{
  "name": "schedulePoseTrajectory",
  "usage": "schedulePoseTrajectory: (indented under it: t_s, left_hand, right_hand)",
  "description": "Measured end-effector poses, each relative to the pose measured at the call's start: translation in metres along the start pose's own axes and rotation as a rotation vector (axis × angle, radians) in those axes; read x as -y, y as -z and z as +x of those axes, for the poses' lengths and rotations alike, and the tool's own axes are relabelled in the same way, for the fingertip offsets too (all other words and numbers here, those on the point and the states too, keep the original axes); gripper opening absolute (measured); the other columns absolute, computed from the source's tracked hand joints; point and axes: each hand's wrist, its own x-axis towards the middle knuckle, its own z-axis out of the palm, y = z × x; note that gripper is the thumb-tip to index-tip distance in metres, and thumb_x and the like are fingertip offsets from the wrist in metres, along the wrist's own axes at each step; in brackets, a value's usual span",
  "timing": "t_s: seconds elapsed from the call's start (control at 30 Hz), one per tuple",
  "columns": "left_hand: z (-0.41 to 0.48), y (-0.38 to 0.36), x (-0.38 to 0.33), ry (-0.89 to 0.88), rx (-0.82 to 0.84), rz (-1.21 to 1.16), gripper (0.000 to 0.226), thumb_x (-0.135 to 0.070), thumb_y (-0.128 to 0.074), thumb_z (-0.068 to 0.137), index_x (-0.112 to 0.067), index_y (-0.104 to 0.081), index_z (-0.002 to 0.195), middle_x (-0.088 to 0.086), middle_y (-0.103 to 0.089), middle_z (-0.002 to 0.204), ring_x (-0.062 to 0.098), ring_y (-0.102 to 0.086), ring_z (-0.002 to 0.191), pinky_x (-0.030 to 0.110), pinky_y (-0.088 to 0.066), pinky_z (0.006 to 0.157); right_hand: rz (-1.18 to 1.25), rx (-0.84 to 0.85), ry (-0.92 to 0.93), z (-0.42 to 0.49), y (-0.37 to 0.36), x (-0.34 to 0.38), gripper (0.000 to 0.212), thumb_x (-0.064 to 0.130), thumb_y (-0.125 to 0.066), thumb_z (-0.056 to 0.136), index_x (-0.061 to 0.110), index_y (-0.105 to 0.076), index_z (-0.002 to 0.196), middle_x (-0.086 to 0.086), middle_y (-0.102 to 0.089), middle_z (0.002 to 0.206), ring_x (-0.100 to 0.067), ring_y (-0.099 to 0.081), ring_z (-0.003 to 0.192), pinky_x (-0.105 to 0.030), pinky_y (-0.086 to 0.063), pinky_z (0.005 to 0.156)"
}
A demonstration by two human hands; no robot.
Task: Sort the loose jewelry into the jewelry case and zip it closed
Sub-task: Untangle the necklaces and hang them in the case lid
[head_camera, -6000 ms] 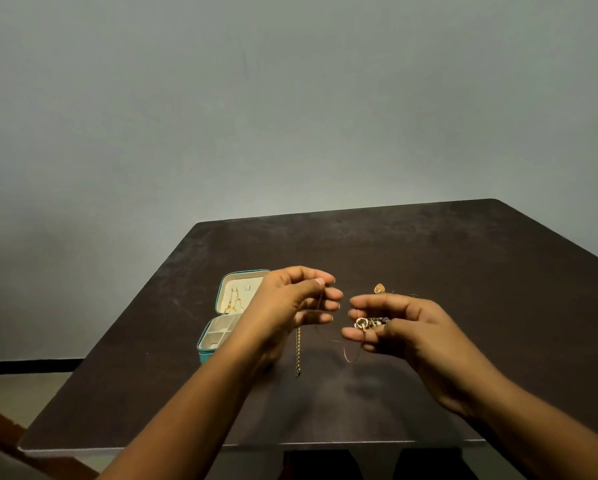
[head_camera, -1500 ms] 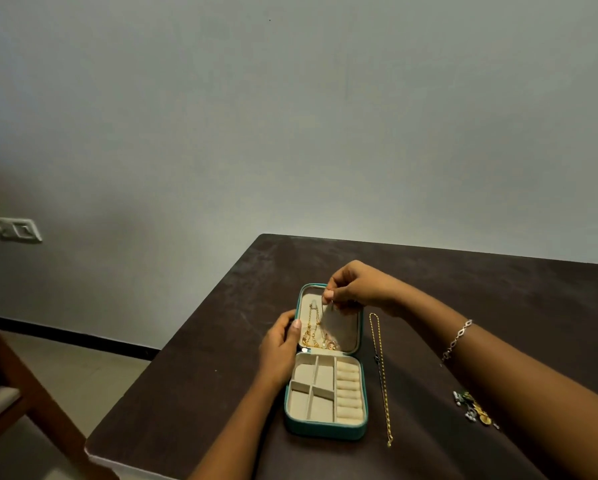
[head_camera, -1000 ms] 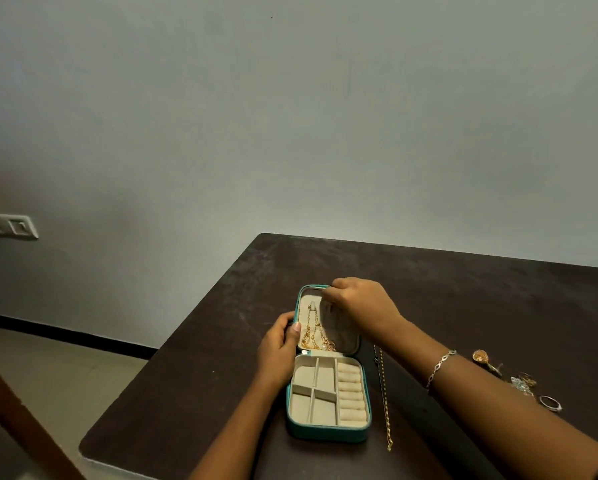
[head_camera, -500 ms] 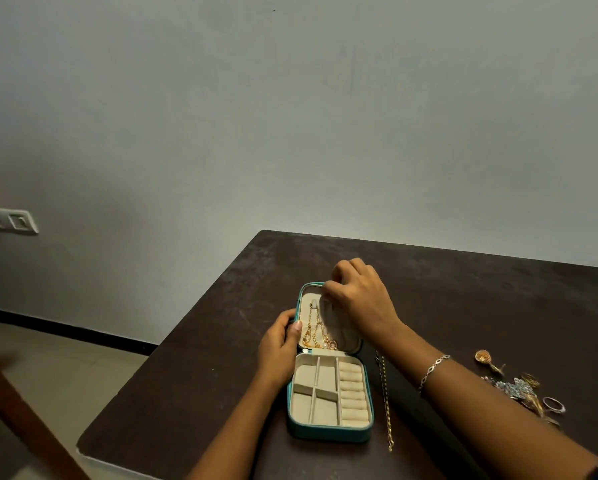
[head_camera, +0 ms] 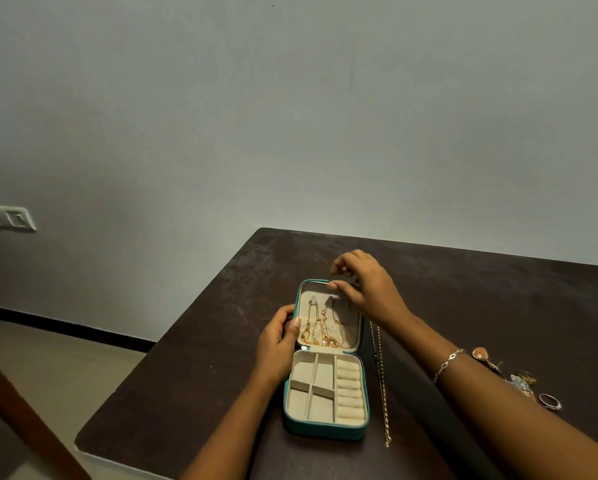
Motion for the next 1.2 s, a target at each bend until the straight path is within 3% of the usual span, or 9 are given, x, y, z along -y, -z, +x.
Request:
schedulePoseTrajectory:
  t_s: [0.17,0.3,0.4,0.53,0.67,0.73,0.87,1.03,1.2]
  left_hand:
    - [0.002,0.000,0.000,0.034,-0.001,-0.008,0.028,-0.013,-0.045,0.096,-0.012,-0.056,0.122,0.005,-0.065,0.110,0.015,-0.062,0.097,0.032,-0.053,0.082]
    - [0.003,0.001,-0.001,0.046,-0.010,-0.014,0.031,-0.010,-0.047,0.095,-0.007,-0.055,0.125,0.005,-0.064,0.110,0.015,-0.060,0.097,0.022,-0.051,0.077]
    - [0.003,0.001,-0.001,0.036,-0.013,0.001,0.032,-0.011,-0.048,0.094,-0.008,-0.055,0.125,0.002,-0.063,0.107,0.013,-0.059,0.095,0.014,-0.050,0.069]
    - [0.003,0.001,-0.002,0.053,-0.021,-0.001,0.031,-0.011,-0.050,0.094,-0.008,-0.056,0.124,0.003,-0.062,0.107,0.015,-0.058,0.096,0.026,-0.049,0.078]
    - [0.002,0.003,-0.005,0.046,-0.019,0.015,0.030,-0.011,-0.050,0.093,-0.007,-0.057,0.122,0.002,-0.061,0.106,0.016,-0.058,0.097,0.030,-0.047,0.083]
    - [0.001,0.003,-0.005,0.046,-0.016,0.029,0.030,-0.011,-0.050,0.093,-0.007,-0.057,0.122,0.003,-0.061,0.108,0.016,-0.058,0.097,0.031,-0.047,0.083]
    - [0.000,0.004,-0.005,0.052,-0.008,0.039,0.030,-0.013,-0.049,0.094,-0.007,-0.056,0.123,0.006,-0.062,0.110,0.017,-0.058,0.099,0.034,-0.049,0.085]
    - [0.000,0.002,-0.008,0.051,-0.005,0.050,0.031,-0.012,-0.048,0.094,-0.008,-0.055,0.124,0.001,-0.059,0.108,0.013,-0.056,0.098,0.029,-0.046,0.081]
    - [0.000,0.001,-0.006,0.048,-0.005,0.090,0.032,-0.012,-0.048,0.094,-0.009,-0.053,0.126,0.006,-0.060,0.120,0.014,-0.055,0.100,0.030,-0.047,0.082]
  right_hand:
    - [0.090,-0.059,-0.038,-0.023,0.027,0.004,0.009,0.009,-0.066,0.080,0.012,-0.060,0.087,0.003,-0.058,0.085,-0.013,-0.055,0.080,-0.028,-0.047,0.070]
    - [0.091,0.052,-0.063,-0.058,0.046,0.001,0.009,0.008,-0.068,0.078,0.015,-0.065,0.084,0.013,-0.057,0.081,-0.005,-0.057,0.079,-0.022,-0.050,0.070]
    - [0.052,0.142,-0.092,-0.085,0.053,-0.006,0.009,0.007,-0.069,0.077,0.015,-0.069,0.083,0.015,-0.058,0.081,-0.006,-0.060,0.080,-0.025,-0.053,0.074]
    - [-0.021,0.225,-0.160,-0.108,0.051,-0.022,0.018,0.001,-0.062,0.080,0.013,-0.072,0.089,0.003,-0.066,0.093,-0.014,-0.063,0.088,-0.028,-0.052,0.080]
    - [-0.046,0.352,-0.046,-0.125,0.045,-0.018,0.022,0.020,-0.057,0.079,0.015,-0.072,0.095,0.000,-0.067,0.103,-0.015,-0.063,0.093,-0.022,-0.047,0.078]
    - [-0.056,0.381,0.031,-0.135,0.043,-0.012,0.020,0.019,-0.058,0.081,0.017,-0.071,0.096,0.002,-0.066,0.104,-0.011,-0.062,0.093,-0.019,-0.046,0.078]
    - [-0.076,0.399,0.131,-0.156,0.045,-0.007,0.024,0.014,-0.055,0.082,0.019,-0.069,0.101,0.003,-0.066,0.107,-0.012,-0.062,0.096,-0.026,-0.052,0.077]
    - [-0.121,0.353,0.160,-0.168,0.040,-0.010,0.041,0.004,-0.057,0.080,0.018,-0.060,0.119,-0.001,-0.059,0.124,-0.015,-0.055,0.111,-0.028,-0.047,0.089]
    - [-0.167,0.324,0.179,-0.177,0.038,-0.012,0.045,-0.001,-0.064,0.072,0.016,-0.063,0.113,-0.001,-0.064,0.116,-0.017,-0.060,0.104,-0.032,-0.053,0.081]
